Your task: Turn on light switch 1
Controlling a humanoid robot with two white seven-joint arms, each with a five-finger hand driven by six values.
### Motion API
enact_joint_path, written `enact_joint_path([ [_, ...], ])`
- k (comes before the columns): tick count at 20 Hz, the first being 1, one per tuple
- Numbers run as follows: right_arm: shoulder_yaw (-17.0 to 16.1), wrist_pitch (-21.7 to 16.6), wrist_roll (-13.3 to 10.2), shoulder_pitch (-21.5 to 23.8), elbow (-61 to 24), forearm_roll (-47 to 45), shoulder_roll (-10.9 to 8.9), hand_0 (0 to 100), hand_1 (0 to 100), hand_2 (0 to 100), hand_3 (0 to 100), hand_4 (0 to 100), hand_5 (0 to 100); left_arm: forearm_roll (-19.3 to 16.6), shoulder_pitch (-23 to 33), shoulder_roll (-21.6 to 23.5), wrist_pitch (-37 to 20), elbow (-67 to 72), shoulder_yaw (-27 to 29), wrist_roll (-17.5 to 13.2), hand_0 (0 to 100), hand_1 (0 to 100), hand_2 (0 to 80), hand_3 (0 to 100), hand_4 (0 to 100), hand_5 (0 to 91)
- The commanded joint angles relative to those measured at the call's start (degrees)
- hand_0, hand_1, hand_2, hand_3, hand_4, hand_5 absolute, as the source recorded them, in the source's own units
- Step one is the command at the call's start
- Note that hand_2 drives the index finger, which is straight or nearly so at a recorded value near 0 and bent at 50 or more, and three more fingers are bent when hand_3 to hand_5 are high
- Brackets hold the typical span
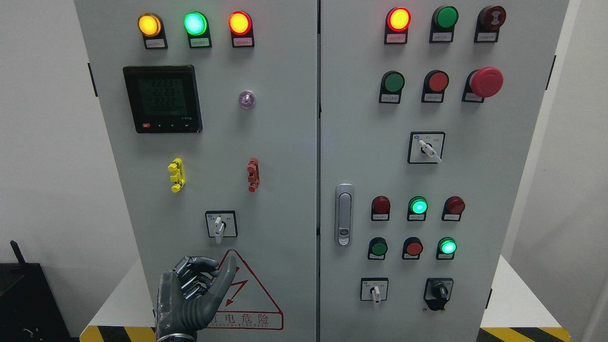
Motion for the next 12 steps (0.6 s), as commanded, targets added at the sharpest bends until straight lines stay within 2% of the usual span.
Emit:
enact_joint_path([
  [1, 0.0, -0.02, 0.0, 0.0, 0.0, -1.41, 0.0, 0, 0, 0, 0, 0, 0, -1.13, -1.51, -0.4, 1.13, 0.92, 1.08, 0.01, 0, 66, 56.7, 75, 84, 82.9],
  [12, 0.0, -0.02, 0.0, 0.0, 0.0, -1.41, 0.0, 0, 0, 0, 0, 0, 0, -1.13, -3.62, -0.49, 1.83, 2.06, 2.85, 0.1, 2, 67, 55.1, 75, 85, 83.0],
])
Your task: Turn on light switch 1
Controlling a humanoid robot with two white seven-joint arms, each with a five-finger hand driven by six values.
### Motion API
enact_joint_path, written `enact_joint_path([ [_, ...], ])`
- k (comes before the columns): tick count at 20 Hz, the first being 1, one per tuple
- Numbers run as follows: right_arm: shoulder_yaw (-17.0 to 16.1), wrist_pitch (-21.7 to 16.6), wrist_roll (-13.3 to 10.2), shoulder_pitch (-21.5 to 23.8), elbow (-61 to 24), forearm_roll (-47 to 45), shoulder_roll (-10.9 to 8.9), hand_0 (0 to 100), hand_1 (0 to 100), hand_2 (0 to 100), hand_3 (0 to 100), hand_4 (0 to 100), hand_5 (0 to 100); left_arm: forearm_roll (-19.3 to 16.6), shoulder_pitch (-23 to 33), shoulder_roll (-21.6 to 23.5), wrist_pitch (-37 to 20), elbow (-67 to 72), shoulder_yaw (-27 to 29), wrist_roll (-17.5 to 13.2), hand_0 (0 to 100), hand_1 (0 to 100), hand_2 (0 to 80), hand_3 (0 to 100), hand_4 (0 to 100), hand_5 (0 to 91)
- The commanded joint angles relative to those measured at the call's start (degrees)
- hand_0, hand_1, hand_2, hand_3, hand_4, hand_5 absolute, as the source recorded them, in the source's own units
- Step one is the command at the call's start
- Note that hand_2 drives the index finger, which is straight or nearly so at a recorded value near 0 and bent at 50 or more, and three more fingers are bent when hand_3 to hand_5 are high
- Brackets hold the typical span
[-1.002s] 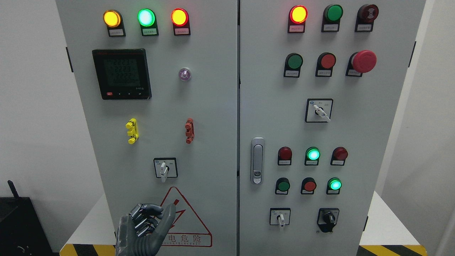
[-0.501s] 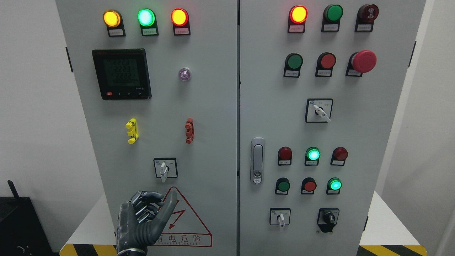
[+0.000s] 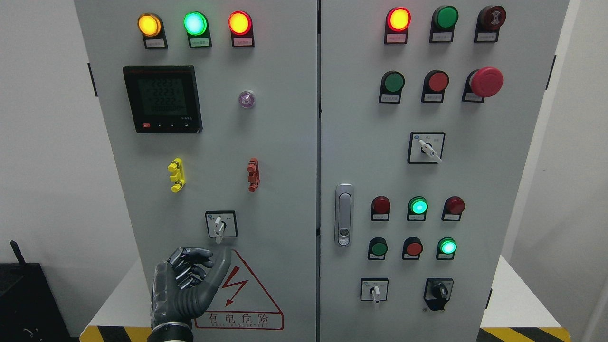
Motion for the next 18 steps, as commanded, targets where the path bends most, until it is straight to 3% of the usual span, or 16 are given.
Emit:
enact_joint_path([
  [1, 0.0, -0.02, 0.0, 0.0, 0.0, -1.41, 0.0, 0, 0, 0, 0, 0, 0, -0.12, -1.37, -0.17, 0.11, 1.04, 1.16, 0.36, 2, 67, 54.9, 75, 85, 83.0],
  [18, 0.0, -0.02, 0.0, 0.0, 0.0, -1.41, 0.0, 0, 0, 0, 0, 0, 0, 0.06, -3.48, -0.26, 1.78, 2.45, 0.19, 0.98, 5, 68, 55.1, 75, 85, 83.5],
])
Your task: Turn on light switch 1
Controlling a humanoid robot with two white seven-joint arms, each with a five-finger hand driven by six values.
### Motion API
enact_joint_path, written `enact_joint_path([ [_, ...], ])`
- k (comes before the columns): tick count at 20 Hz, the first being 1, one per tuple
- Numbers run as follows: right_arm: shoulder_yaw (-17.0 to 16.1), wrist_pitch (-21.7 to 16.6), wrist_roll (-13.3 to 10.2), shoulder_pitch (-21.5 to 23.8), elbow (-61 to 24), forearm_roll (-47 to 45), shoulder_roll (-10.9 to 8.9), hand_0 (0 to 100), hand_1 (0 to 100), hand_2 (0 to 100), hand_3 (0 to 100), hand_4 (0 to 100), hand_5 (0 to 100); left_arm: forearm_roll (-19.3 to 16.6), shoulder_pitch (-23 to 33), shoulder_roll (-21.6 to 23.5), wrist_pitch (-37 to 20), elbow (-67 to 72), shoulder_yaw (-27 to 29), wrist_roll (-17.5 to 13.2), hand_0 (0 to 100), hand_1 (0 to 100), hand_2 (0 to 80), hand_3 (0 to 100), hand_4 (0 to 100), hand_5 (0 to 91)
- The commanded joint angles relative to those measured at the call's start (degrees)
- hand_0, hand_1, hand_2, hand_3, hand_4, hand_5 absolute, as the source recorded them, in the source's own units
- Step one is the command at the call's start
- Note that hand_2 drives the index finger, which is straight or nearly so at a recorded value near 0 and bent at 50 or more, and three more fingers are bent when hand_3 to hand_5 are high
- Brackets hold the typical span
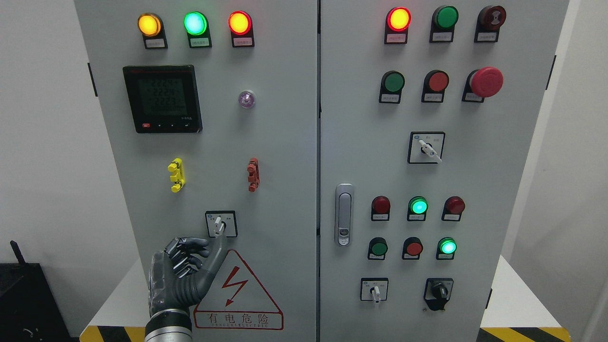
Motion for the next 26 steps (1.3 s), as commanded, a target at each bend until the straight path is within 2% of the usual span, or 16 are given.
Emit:
enact_joint_path([
  [1, 0.0, -0.02, 0.0, 0.0, 0.0, -1.41, 0.0, 0, 0, 0, 0, 0, 0, 0.05, -0.45, -0.08, 0.08, 1.1, -0.28, 0.05, 5, 68, 55.2, 75, 85, 83.6],
  [18, 0.0, -0.02, 0.0, 0.0, 0.0, -1.41, 0.0, 0, 0, 0, 0, 0, 0, 0.14, -3.61, -0.08, 4.74, 1.01, -0.98, 0.84, 6, 68, 55.4, 77, 86, 83.7],
  [26, 0.0, -0.02, 0.0, 0.0, 0.0, -1.41, 0.0, 0, 0, 0, 0, 0, 0, 0.05, -3.7, -0.08, 5.09, 1.01, -0.98, 0.92, 7, 68, 55.8, 79, 87, 85.1],
])
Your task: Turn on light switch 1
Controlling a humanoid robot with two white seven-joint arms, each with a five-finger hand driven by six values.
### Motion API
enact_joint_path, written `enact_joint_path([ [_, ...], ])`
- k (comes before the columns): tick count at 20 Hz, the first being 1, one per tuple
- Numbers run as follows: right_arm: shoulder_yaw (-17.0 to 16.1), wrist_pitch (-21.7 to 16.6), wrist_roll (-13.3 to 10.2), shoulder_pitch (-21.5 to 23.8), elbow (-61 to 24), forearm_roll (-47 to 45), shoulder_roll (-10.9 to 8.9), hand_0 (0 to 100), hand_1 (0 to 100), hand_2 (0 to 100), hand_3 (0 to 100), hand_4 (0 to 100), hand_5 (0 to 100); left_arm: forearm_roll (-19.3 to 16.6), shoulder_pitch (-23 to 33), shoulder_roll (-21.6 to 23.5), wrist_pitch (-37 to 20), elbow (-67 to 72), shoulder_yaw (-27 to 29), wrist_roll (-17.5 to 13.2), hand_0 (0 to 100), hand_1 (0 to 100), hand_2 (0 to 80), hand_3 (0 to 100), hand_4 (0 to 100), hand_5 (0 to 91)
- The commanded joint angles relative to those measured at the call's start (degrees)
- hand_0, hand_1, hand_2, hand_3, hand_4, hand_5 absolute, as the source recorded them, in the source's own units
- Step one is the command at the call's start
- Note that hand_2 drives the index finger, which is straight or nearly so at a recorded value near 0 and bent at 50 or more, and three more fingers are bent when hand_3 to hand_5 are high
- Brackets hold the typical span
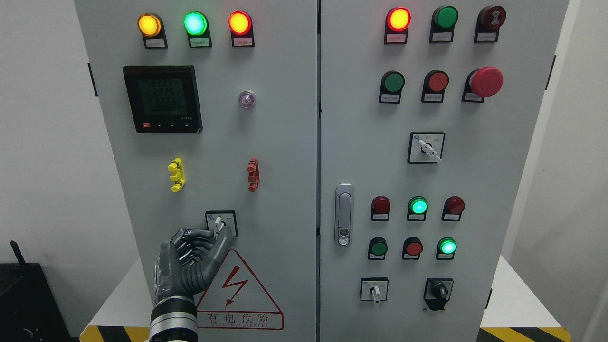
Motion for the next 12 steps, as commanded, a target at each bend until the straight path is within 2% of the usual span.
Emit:
enact_joint_path([
  [1, 0.0, -0.02, 0.0, 0.0, 0.0, -1.41, 0.0, 0, 0, 0, 0, 0, 0, -0.06, -0.17, 0.06, 0.41, 0.08, -0.21, 0.08, 7, 68, 56.0, 79, 87, 85.1],
  [12, 0.0, -0.02, 0.0, 0.0, 0.0, -1.41, 0.0, 0, 0, 0, 0, 0, 0, -0.24, 0.0, -0.03, 1.65, -0.01, -0.21, 0.08, 9, 68, 57.5, 81, 88, 85.9],
])
